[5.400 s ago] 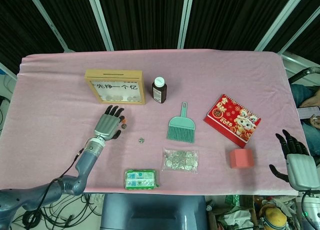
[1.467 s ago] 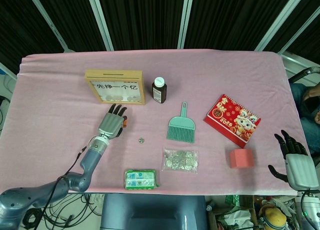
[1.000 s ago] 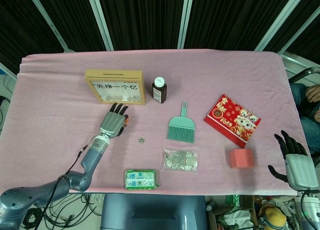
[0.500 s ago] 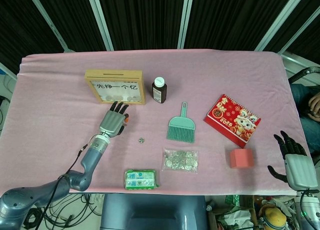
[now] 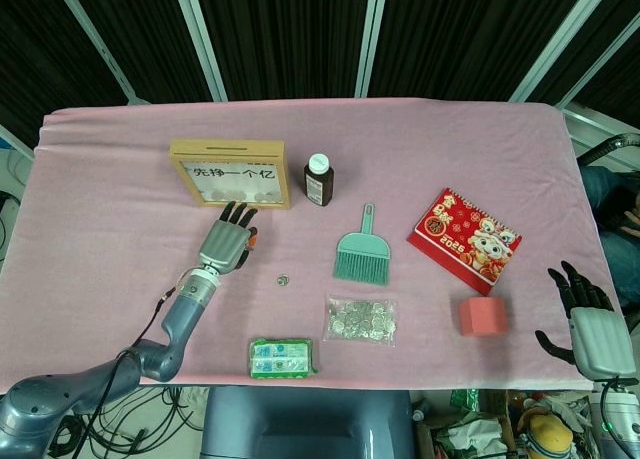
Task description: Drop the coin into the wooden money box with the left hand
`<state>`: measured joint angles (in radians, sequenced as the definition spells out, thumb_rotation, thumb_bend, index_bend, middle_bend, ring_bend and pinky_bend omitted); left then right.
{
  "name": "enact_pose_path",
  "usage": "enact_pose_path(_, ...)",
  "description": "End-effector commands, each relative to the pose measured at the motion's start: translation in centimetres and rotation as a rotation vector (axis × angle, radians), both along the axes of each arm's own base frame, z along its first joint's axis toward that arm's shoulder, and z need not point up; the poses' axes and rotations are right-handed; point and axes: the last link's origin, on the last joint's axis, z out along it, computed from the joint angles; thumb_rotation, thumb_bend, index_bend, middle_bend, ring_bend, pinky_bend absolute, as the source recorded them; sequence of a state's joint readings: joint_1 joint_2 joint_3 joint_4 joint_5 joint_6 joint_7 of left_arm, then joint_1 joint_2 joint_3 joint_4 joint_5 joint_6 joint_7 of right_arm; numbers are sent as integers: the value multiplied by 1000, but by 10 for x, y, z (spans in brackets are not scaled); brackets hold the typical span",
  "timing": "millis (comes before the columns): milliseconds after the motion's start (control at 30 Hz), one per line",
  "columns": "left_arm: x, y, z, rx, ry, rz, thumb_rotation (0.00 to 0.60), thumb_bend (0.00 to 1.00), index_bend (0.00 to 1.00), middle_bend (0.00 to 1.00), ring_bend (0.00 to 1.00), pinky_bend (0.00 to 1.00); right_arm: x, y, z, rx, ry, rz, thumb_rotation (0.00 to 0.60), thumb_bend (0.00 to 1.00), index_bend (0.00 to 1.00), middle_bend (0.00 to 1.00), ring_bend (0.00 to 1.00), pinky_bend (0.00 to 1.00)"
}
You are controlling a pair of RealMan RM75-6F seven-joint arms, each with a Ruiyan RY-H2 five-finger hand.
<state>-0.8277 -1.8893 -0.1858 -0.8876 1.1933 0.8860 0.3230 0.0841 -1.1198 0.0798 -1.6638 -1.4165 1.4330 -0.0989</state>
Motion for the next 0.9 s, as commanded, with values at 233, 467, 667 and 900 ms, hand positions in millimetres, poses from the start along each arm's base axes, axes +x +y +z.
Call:
enact_pose_path(233, -2, 2, 0, 6, 1, -3, 600, 414, 539, 118, 11, 0, 0, 0, -1, 2, -2, -2, 600, 143, 104, 6, 89, 161)
enact_pose_path(467, -3, 2, 0, 10, 1, 0, 600, 415, 549, 122, 11, 0, 0, 0, 0, 0, -3, -4, 600, 144, 104, 6, 88, 161)
enact_pose_path(667, -3, 3, 1, 15, -2, -6, 600, 415, 549, 123, 11, 0, 0, 0, -1, 2, -2, -5, 600, 144, 104, 6, 89, 160)
enact_pose_path(900, -3, 3, 1, 15, 2, -7, 600, 416, 557, 126, 11, 0, 0, 0, -1, 3, -2, -8, 600, 145, 104, 6, 89, 160)
